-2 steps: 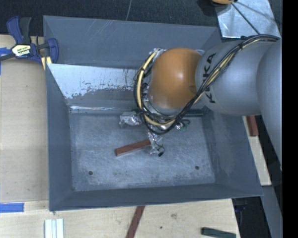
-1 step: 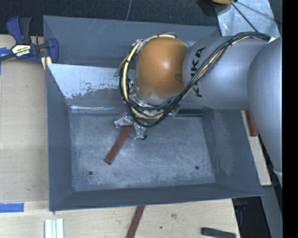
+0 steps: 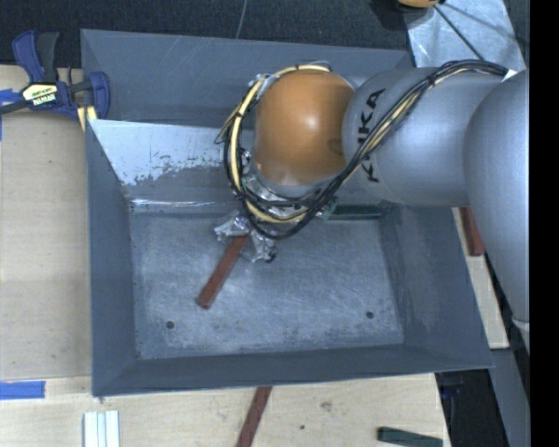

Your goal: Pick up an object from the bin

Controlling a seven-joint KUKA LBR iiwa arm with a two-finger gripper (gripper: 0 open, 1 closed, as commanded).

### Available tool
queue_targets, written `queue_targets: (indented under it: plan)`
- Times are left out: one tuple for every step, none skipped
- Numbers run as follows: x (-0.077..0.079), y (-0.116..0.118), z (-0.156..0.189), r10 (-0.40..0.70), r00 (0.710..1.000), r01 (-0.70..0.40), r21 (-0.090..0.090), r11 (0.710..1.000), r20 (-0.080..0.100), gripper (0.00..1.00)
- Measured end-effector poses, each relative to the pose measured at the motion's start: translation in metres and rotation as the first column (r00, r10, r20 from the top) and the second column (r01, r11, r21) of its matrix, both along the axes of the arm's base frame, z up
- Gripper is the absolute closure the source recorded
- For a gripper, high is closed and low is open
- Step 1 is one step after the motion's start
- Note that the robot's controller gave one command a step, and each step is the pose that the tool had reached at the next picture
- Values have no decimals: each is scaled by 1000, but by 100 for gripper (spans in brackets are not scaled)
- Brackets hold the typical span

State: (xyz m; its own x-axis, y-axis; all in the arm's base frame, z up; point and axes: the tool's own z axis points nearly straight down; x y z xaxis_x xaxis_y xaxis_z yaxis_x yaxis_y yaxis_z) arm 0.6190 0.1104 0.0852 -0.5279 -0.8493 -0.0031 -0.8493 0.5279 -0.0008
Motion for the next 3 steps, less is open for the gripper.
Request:
queue_targets:
  plan:
    - [-7, 1, 47, 24, 1000, -24, -1, 1000, -7, 100]
    - [-1, -5, 85, 27, 1000, -27, 0, 1000, 8, 100]
    - [-4, 2, 120, 21, 1000, -21, -1, 1000, -3, 100]
